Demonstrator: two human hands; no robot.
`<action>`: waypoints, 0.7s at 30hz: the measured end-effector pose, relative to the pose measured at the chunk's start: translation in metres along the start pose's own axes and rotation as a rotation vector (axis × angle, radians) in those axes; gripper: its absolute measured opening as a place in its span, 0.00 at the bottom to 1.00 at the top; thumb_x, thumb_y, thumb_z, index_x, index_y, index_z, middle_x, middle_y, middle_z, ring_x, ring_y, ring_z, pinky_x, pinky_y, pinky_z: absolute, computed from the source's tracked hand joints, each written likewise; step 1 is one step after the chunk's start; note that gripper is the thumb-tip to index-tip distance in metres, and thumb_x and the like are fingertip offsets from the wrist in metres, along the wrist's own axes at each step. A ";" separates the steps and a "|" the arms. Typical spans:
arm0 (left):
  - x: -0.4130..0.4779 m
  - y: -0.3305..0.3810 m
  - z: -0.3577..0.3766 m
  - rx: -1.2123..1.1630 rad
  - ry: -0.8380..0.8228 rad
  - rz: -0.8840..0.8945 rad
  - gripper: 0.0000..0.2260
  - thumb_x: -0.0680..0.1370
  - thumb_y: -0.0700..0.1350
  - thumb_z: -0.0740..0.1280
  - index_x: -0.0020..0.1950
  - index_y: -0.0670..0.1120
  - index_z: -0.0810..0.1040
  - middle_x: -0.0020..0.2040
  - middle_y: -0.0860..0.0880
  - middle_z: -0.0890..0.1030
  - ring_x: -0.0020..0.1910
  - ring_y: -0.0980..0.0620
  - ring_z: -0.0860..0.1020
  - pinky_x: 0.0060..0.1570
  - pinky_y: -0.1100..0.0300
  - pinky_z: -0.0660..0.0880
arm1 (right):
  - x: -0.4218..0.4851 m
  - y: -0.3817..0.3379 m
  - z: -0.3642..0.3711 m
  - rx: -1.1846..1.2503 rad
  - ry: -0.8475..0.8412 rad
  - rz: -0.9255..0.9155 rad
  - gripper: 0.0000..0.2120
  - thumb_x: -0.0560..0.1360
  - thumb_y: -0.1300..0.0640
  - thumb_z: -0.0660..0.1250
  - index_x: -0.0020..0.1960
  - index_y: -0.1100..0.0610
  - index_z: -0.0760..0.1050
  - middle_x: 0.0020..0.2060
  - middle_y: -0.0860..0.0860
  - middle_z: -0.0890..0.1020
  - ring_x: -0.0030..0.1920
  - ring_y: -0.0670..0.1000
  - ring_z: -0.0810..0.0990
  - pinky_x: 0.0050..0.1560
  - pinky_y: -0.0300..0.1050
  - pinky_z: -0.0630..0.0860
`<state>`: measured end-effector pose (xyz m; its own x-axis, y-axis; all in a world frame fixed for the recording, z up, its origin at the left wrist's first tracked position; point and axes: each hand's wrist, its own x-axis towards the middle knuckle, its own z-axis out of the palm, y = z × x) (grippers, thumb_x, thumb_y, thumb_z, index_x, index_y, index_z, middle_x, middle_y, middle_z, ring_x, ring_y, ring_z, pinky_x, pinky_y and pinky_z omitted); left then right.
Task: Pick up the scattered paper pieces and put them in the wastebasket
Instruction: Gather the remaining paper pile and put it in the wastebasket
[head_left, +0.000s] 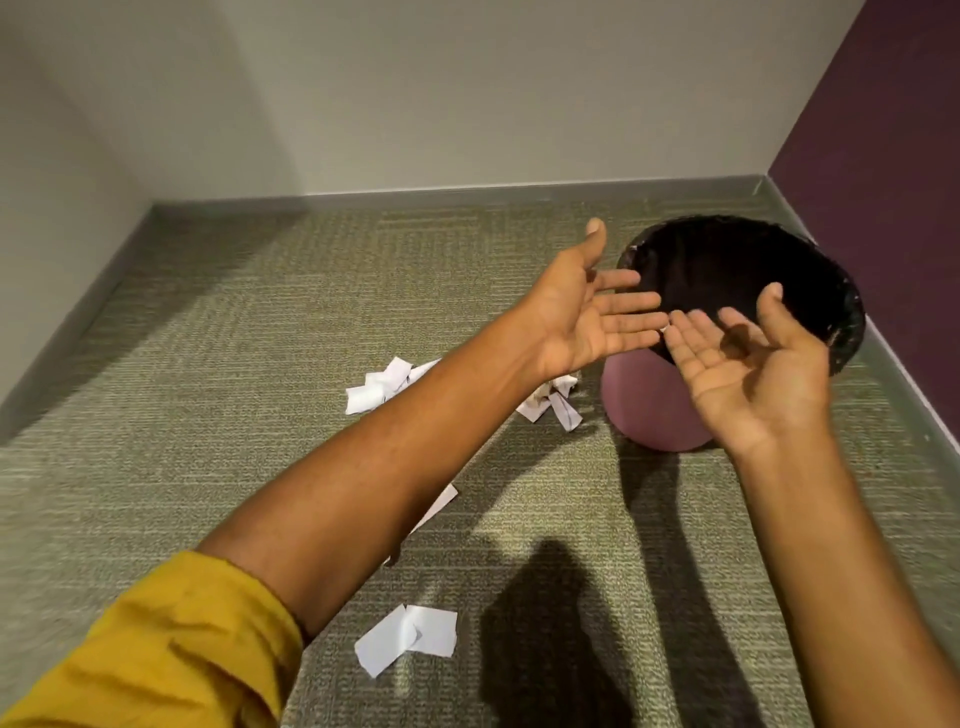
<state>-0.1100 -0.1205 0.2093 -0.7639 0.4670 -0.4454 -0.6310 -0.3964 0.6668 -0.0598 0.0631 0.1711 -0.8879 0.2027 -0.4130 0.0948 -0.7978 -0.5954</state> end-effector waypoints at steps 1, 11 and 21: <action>-0.006 0.000 -0.009 0.023 0.006 0.019 0.36 0.85 0.66 0.59 0.77 0.36 0.70 0.71 0.30 0.78 0.69 0.31 0.79 0.72 0.36 0.74 | -0.004 0.003 0.001 -0.017 -0.022 0.005 0.29 0.82 0.48 0.72 0.74 0.65 0.73 0.67 0.65 0.81 0.64 0.64 0.86 0.69 0.60 0.80; -0.082 -0.056 -0.138 0.060 0.289 -0.012 0.20 0.86 0.51 0.64 0.72 0.39 0.76 0.68 0.36 0.82 0.68 0.35 0.81 0.70 0.41 0.78 | -0.032 0.110 -0.016 -0.195 -0.168 0.240 0.07 0.83 0.59 0.67 0.59 0.61 0.80 0.49 0.58 0.86 0.57 0.59 0.88 0.64 0.53 0.84; -0.128 -0.160 -0.244 0.702 0.760 0.069 0.04 0.80 0.44 0.74 0.55 0.47 0.83 0.51 0.45 0.87 0.50 0.46 0.86 0.46 0.55 0.82 | -0.062 0.237 -0.058 -0.568 -0.215 0.496 0.14 0.84 0.60 0.68 0.68 0.64 0.77 0.57 0.63 0.86 0.60 0.62 0.87 0.63 0.57 0.84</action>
<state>0.0558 -0.3099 0.0138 -0.8329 -0.2582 -0.4896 -0.5480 0.2608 0.7948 0.0438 -0.1055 0.0154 -0.7438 -0.2616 -0.6150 0.6673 -0.3421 -0.6615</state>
